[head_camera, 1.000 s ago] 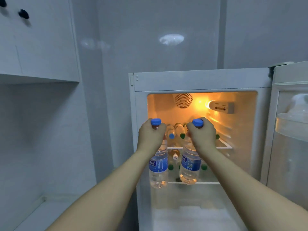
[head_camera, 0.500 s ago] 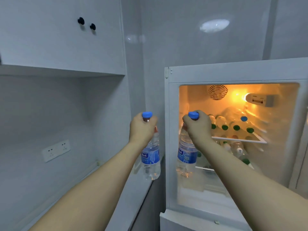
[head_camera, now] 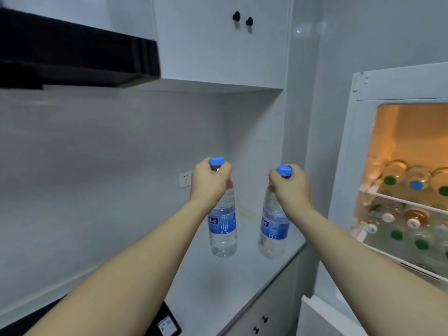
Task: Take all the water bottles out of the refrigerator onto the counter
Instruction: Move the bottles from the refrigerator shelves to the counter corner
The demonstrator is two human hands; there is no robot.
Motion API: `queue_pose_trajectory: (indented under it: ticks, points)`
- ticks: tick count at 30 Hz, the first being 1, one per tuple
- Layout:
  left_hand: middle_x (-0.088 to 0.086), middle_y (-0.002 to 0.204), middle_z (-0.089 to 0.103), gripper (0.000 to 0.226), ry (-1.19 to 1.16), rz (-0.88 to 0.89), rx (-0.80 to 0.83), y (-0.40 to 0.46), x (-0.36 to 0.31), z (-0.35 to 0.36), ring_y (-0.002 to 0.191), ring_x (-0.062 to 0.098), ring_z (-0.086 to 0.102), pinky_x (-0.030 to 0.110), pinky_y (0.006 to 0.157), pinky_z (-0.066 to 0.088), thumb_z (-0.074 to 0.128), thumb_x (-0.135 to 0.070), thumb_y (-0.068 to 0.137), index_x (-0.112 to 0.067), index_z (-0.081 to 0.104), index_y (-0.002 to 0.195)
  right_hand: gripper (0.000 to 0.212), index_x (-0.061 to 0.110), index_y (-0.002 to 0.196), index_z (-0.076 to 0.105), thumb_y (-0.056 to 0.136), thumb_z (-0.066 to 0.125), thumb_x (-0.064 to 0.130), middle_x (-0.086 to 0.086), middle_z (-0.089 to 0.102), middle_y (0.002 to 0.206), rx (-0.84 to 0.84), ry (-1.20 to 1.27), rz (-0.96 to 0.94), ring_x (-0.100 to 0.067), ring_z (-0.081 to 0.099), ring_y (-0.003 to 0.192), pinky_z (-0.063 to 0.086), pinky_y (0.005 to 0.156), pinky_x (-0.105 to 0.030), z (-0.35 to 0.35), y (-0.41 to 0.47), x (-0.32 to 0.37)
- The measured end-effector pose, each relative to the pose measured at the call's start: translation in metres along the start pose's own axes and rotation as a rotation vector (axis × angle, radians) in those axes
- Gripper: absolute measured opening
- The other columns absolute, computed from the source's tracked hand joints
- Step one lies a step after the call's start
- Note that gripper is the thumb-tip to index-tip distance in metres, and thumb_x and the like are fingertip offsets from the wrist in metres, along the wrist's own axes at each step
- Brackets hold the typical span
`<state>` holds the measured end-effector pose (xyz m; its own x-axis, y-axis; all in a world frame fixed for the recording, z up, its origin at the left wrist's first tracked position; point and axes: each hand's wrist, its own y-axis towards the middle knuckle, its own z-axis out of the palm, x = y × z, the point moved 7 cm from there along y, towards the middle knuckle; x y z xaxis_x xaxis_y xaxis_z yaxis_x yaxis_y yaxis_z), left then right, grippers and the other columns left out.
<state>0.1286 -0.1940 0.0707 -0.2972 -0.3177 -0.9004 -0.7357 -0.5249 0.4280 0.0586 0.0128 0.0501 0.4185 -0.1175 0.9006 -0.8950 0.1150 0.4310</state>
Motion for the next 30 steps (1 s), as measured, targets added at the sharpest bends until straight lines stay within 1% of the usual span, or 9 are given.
queue_pose_trajectory:
  ticks: [4,7,9,15,18,20,23,25,30]
  points:
    - [0.005,0.065,0.058,0.032,0.067,-0.021,-0.102,0.001,0.01,-0.063,0.062,0.018,0.053,0.045,0.074,0.057,0.056,-0.03,0.068,0.0,0.057,0.08,0.026,-0.001,0.084,0.052,0.081,0.061,0.024,-0.017,0.06,0.076,0.131,0.055,0.017,-0.021,0.05,0.066,0.042,0.062,-0.03,0.059,-0.019,0.005]
    - [0.006,0.067,0.059,0.019,0.085,-0.031,-0.196,-0.009,0.013,-0.118,0.061,0.017,0.053,0.034,0.067,0.052,0.057,-0.017,0.078,0.001,0.057,0.082,0.021,0.005,0.089,0.057,0.088,0.061,0.025,-0.011,0.064,0.081,0.235,0.097,0.003,-0.018,0.054,0.068,0.043,0.061,-0.024,0.105,-0.042,0.02]
    - [0.007,0.067,0.059,0.014,0.103,-0.032,-0.245,-0.019,0.015,-0.155,0.06,0.017,0.053,0.033,0.066,0.051,0.056,-0.015,0.08,-0.001,0.058,0.081,0.019,0.007,0.089,0.056,0.09,0.06,0.025,-0.008,0.063,0.081,0.297,0.133,-0.009,-0.019,0.055,0.07,0.044,0.063,-0.026,0.136,-0.063,0.035]
    - [0.003,0.065,0.058,0.024,0.144,-0.036,-0.359,-0.051,0.014,-0.268,0.062,0.018,0.053,0.047,0.079,0.056,0.056,-0.024,0.07,-0.002,0.054,0.082,0.016,0.017,0.081,0.053,0.088,0.062,0.028,-0.014,0.067,0.083,0.446,0.206,-0.013,-0.023,0.059,0.072,0.053,0.079,-0.045,0.217,-0.138,0.079]
    - [-0.005,0.06,0.056,0.01,0.16,-0.038,-0.409,-0.071,0.01,-0.328,0.063,0.017,0.052,0.051,0.085,0.056,0.058,-0.021,0.074,-0.012,0.055,0.077,0.015,0.017,0.082,0.053,0.089,0.062,0.026,-0.012,0.067,0.082,0.521,0.249,-0.018,-0.021,0.06,0.07,0.053,0.08,-0.046,0.253,-0.184,0.106]
    - [-0.008,0.06,0.059,0.006,0.176,-0.035,-0.457,-0.087,0.003,-0.366,0.063,0.015,0.055,0.042,0.083,0.056,0.061,-0.017,0.081,-0.017,0.055,0.079,0.014,0.015,0.085,0.053,0.09,0.061,0.026,-0.012,0.067,0.082,0.587,0.263,-0.023,-0.019,0.06,0.07,0.053,0.08,-0.045,0.275,-0.215,0.124]
    - [0.001,0.07,0.062,0.01,0.219,-0.003,-0.51,-0.116,-0.015,-0.427,0.056,0.006,0.051,0.017,0.064,0.046,0.062,-0.016,0.089,-0.016,0.054,0.083,0.015,0.013,0.087,0.054,0.09,0.061,0.027,-0.011,0.068,0.08,0.681,0.265,-0.032,-0.018,0.058,0.068,0.053,0.08,-0.047,0.309,-0.268,0.153]
    - [0.002,0.073,0.058,0.014,0.237,0.004,-0.541,-0.138,-0.023,-0.472,0.056,0.008,0.047,0.015,0.058,0.042,0.063,-0.018,0.09,-0.017,0.052,0.081,0.015,0.014,0.086,0.055,0.089,0.061,0.027,-0.01,0.068,0.08,0.725,0.277,-0.035,-0.018,0.059,0.068,0.054,0.083,-0.049,0.331,-0.307,0.173]
    - [0.0,0.075,0.057,0.014,0.267,-0.031,-0.604,-0.198,-0.035,-0.578,0.063,0.013,0.049,0.018,0.059,0.042,0.067,-0.021,0.09,-0.015,0.055,0.085,0.015,0.015,0.085,0.055,0.089,0.063,0.027,-0.009,0.067,0.079,0.819,0.33,-0.037,-0.017,0.06,0.069,0.054,0.085,-0.049,0.38,-0.403,0.22]
